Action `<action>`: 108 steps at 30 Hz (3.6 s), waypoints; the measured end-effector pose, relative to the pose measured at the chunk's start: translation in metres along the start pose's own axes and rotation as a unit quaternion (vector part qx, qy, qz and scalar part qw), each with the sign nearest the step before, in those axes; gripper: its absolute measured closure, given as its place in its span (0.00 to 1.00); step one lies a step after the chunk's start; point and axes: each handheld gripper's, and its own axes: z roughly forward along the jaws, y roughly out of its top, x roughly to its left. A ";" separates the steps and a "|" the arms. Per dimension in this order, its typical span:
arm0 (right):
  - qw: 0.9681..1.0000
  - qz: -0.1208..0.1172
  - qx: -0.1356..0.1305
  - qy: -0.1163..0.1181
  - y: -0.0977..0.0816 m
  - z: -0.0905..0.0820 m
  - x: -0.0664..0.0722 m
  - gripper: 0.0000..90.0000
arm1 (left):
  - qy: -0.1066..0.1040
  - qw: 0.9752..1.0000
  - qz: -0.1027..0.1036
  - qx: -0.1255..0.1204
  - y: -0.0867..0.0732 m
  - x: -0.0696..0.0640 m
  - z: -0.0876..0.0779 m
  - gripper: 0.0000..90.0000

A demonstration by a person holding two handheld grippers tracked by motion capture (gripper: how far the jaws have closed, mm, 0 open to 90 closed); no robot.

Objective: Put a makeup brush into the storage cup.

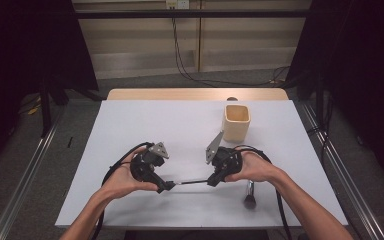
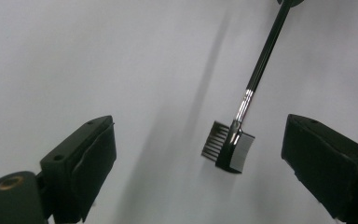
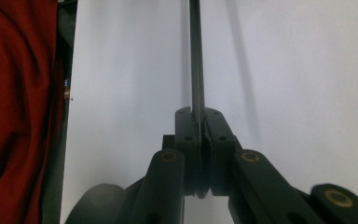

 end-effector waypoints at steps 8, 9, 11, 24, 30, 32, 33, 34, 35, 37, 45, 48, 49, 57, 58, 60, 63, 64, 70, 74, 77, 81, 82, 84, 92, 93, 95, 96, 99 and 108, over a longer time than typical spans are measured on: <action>1.000 0.011 -0.018 -0.015 -0.009 -0.007 0.003 0.96 | 0.005 1.000 -0.010 -0.026 -0.012 0.004 -0.007 0.06; 1.000 0.013 -0.019 -0.018 -0.010 -0.008 0.003 0.96 | 0.006 0.999 -0.014 -0.034 -0.014 0.004 -0.008 0.05; 0.999 0.019 -0.019 -0.019 -0.012 -0.010 0.004 0.96 | 0.019 0.999 -0.021 -0.040 -0.016 0.004 -0.011 0.05; 0.996 0.051 -0.049 -0.047 -0.026 -0.015 0.011 0.96 | 0.055 0.993 -0.046 -0.099 -0.038 -0.009 -0.022 0.05; 0.992 0.071 -0.082 -0.061 -0.032 -0.011 0.013 0.96 | 0.075 0.988 -0.059 -0.118 -0.046 -0.012 -0.028 0.05; 0.990 0.081 -0.095 -0.072 -0.034 -0.011 0.012 0.96 | 0.087 0.988 -0.063 -0.113 -0.049 -0.011 -0.027 0.05; 0.988 0.087 -0.099 -0.075 -0.036 -0.011 0.011 0.96 | 0.091 0.987 -0.066 -0.113 -0.050 -0.011 -0.027 0.05; 0.987 0.089 -0.105 -0.078 -0.037 -0.011 0.011 0.96 | 0.085 0.987 -0.071 -0.115 -0.053 -0.009 -0.026 0.05; 0.986 0.095 -0.113 -0.083 -0.039 -0.011 0.011 0.96 | 0.085 0.987 -0.074 -0.118 -0.054 -0.008 -0.026 0.05; 0.983 0.102 -0.126 -0.089 -0.041 -0.011 0.012 0.96 | 0.090 0.986 -0.075 -0.122 -0.056 -0.008 -0.027 0.05; 0.971 0.133 -0.166 -0.105 -0.048 -0.008 0.014 0.96 | 0.094 0.982 -0.082 -0.139 -0.062 -0.010 -0.029 0.05; 0.966 0.139 -0.190 -0.106 -0.050 -0.008 0.015 0.96 | 0.094 0.982 -0.080 -0.141 -0.062 -0.011 -0.029 0.05; 0.965 0.138 -0.196 -0.104 -0.051 -0.008 0.015 0.96 | 0.096 0.982 -0.080 -0.143 -0.062 -0.012 -0.029 0.05; 0.950 0.119 -0.263 -0.118 -0.049 -0.010 0.020 0.96 | 0.104 0.980 -0.079 -0.150 -0.063 -0.013 -0.029 0.05; 0.948 0.120 -0.269 -0.121 -0.050 -0.010 0.020 0.96 | 0.104 0.980 -0.079 -0.151 -0.063 -0.013 -0.029 0.05; 0.944 0.120 -0.283 -0.118 -0.050 -0.008 0.020 0.96 | 0.105 0.979 -0.080 -0.154 -0.063 -0.013 -0.029 0.05; 0.941 0.118 -0.295 -0.119 -0.050 -0.007 0.020 0.96 | 0.109 0.979 -0.078 -0.156 -0.063 -0.013 -0.029 0.05; 0.938 0.116 -0.305 -0.118 -0.050 -0.007 0.020 0.96 | 0.110 0.978 -0.079 -0.159 -0.064 -0.013 -0.029 0.05; 0.929 0.102 -0.335 -0.123 -0.050 -0.001 0.024 0.96 | 0.117 0.976 -0.076 -0.167 -0.066 -0.013 -0.028 0.05; 0.920 0.099 -0.358 -0.126 -0.050 -0.002 0.023 0.96 | 0.126 0.974 -0.072 -0.174 -0.067 -0.013 -0.027 0.05; 0.914 0.095 -0.373 -0.132 -0.050 -0.001 0.024 0.96 | 0.126 0.972 -0.074 -0.183 -0.067 -0.014 -0.027 0.06; 0.908 0.092 -0.386 -0.136 -0.050 0.000 0.024 0.96 | 0.119 0.970 -0.072 -0.199 -0.066 -0.015 -0.027 0.07; 0.907 0.091 -0.388 -0.136 -0.050 0.000 0.024 0.96 | 0.116 0.970 -0.070 -0.203 -0.065 -0.015 -0.027 0.08; 0.905 0.089 -0.392 -0.137 -0.050 0.000 0.025 0.96 | 0.110 0.969 -0.068 -0.210 -0.064 -0.016 -0.027 0.10; 0.904 0.079 -0.396 -0.141 -0.049 0.001 0.027 0.96 | 0.107 0.956 -0.073 -0.264 -0.060 -0.020 -0.025 0.09; 0.905 0.077 -0.395 -0.140 -0.049 0.001 0.027 0.96 | 0.111 0.955 -0.068 -0.266 -0.059 -0.020 -0.024 0.09; 0.904 0.079 -0.396 -0.139 -0.049 0.001 0.028 0.96 | 0.103 0.953 -0.073 -0.274 -0.058 -0.021 -0.023 0.11; 0.904 0.078 -0.396 -0.139 -0.049 0.001 0.028 0.96 | 0.104 0.953 -0.070 -0.276 -0.057 -0.021 -0.022 0.12; 0.904 0.080 -0.397 -0.135 -0.050 0.001 0.027 0.96 | 0.098 0.949 -0.071 -0.290 -0.055 -0.023 -0.019 0.14; 0.909 0.074 -0.392 -0.125 -0.047 0.004 0.028 0.96 | 0.084 0.938 -0.049 -0.332 -0.045 -0.025 -0.013 0.10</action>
